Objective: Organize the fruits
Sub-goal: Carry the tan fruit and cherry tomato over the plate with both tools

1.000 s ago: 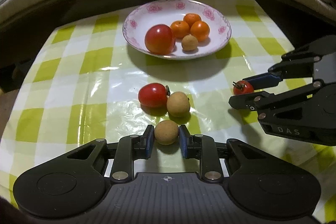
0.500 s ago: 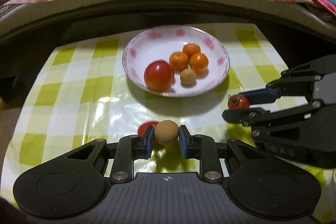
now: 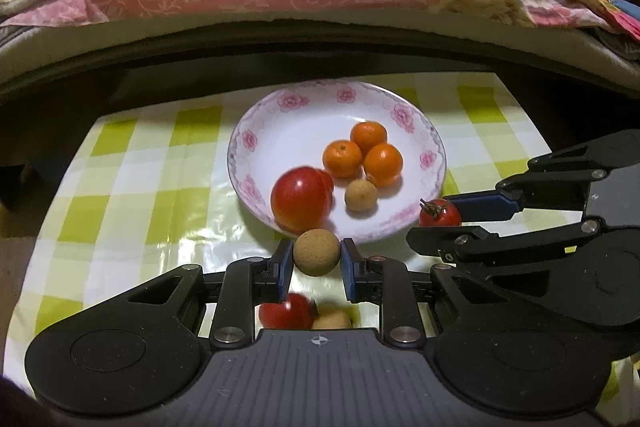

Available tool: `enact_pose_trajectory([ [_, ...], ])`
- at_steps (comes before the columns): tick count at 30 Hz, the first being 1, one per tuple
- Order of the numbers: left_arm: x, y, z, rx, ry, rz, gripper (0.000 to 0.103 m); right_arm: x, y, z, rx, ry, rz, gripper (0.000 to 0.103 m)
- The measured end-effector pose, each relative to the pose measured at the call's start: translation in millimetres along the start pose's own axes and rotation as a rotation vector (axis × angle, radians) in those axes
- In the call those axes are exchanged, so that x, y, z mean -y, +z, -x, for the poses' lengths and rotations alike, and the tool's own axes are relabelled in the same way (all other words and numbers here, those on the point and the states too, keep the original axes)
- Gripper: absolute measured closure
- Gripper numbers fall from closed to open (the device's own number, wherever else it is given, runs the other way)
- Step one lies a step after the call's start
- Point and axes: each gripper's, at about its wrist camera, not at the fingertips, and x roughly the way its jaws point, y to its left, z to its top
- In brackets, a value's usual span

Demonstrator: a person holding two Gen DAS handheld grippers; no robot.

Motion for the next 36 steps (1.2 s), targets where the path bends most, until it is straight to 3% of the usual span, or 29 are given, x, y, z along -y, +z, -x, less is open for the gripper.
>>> enact_pose_trajectory([
  [22,2.6,45.0,-38.3,0.062,0.058,-0.042,0.072,34.4,29.9,-29.4,0.040,-0.073,-0.062,0.073],
  [36,-12.5,57.8,-49.0,0.058,0.024,0.033,0.072,44.9,43.9,-43.2,0.064,-0.078,-0.089,0.073],
])
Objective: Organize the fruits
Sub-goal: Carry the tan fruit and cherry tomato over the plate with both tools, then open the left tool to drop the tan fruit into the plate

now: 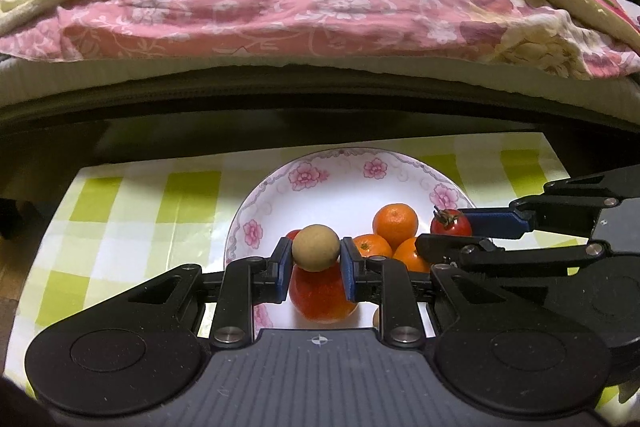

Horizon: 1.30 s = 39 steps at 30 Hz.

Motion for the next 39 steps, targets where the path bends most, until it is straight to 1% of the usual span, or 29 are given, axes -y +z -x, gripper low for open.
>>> enact_pose_trajectory([
  [6,-2.1,2.8,-3.5,-0.003,-0.005,0.011,0.072,3.7,6.0,-4.4,0.010,-0.014,-0.008,0.073],
  [9,-5.5,2.8,-7.8,-0.017,-0.017,0.023,0.071,4.1,9.0,-7.5,0.018,-0.021,-0.004,0.073],
  [12,-5.0,2.0,-9.8,-0.019,-0.018,0.021,0.067,4.5,12.3,-10.9,0.024,-0.031,-0.004,0.073],
  [14,-5.5,2.4,-11.2,-0.023,-0.018,0.021,0.060,5.6,15.0,-13.2,0.021,-0.032,-0.003,0.073],
  [20,-7.6,2.0,-10.0,-0.025,-0.010,0.030,0.052,15.2,17.5,-18.4,0.004,-0.006,-0.055,0.073],
  [26,-8.1,2.4,-6.5,-0.023,-0.003,0.033,0.051,20.0,17.3,-19.3,-0.008,0.016,-0.097,0.071],
  [28,-7.6,2.7,-5.7,-0.021,0.000,0.030,0.050,20.9,16.9,-19.9,-0.011,0.015,-0.108,0.068],
  [39,-4.9,0.6,-0.6,-0.017,0.012,0.019,0.048,17.5,15.9,-15.3,-0.005,-0.010,-0.086,0.068],
])
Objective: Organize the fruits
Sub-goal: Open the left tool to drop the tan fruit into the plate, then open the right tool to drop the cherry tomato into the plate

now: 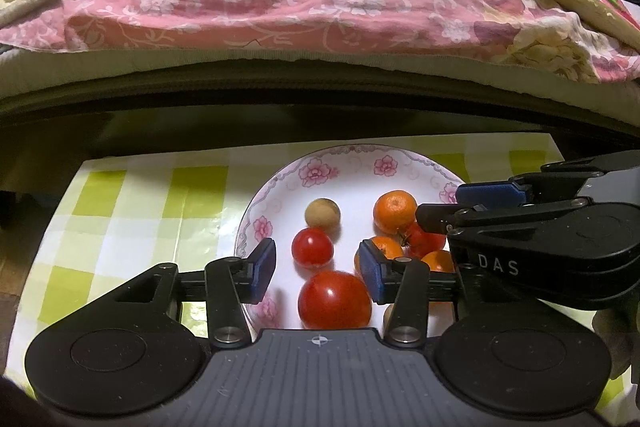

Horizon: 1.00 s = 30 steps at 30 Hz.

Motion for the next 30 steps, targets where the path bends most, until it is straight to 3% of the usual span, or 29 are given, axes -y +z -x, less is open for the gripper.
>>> enact_pose_trajectory([
  [30,-0.2,-12.9,37.7,0.025,0.015,0.000,0.039,-15.6,-11.0,41.6,0.054,-0.003,0.025,0.067],
])
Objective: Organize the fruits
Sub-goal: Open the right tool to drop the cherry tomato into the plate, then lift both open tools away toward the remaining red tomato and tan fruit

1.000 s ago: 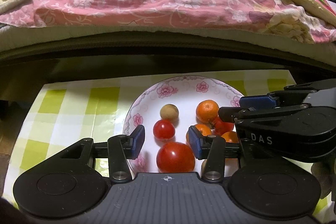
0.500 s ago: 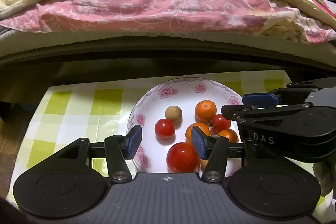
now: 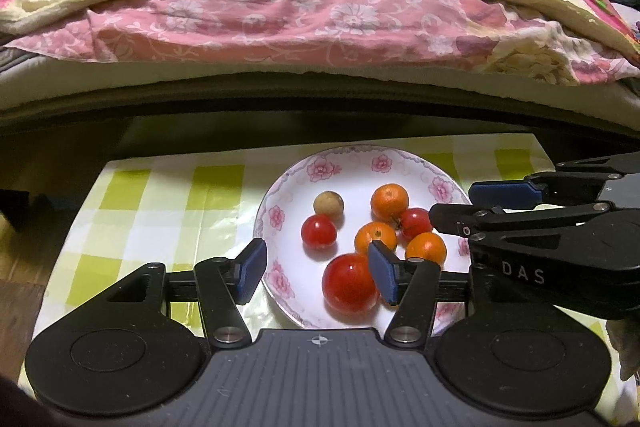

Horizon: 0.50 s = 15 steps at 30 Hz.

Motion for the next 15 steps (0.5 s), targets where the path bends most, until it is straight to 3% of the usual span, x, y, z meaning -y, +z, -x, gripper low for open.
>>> enact_pose_trajectory([
  [15,0.2,-43.7,25.1,-0.045,0.003,0.004,0.035,-17.4,-44.6,36.5,-0.022,0.021,-0.092,0.065],
])
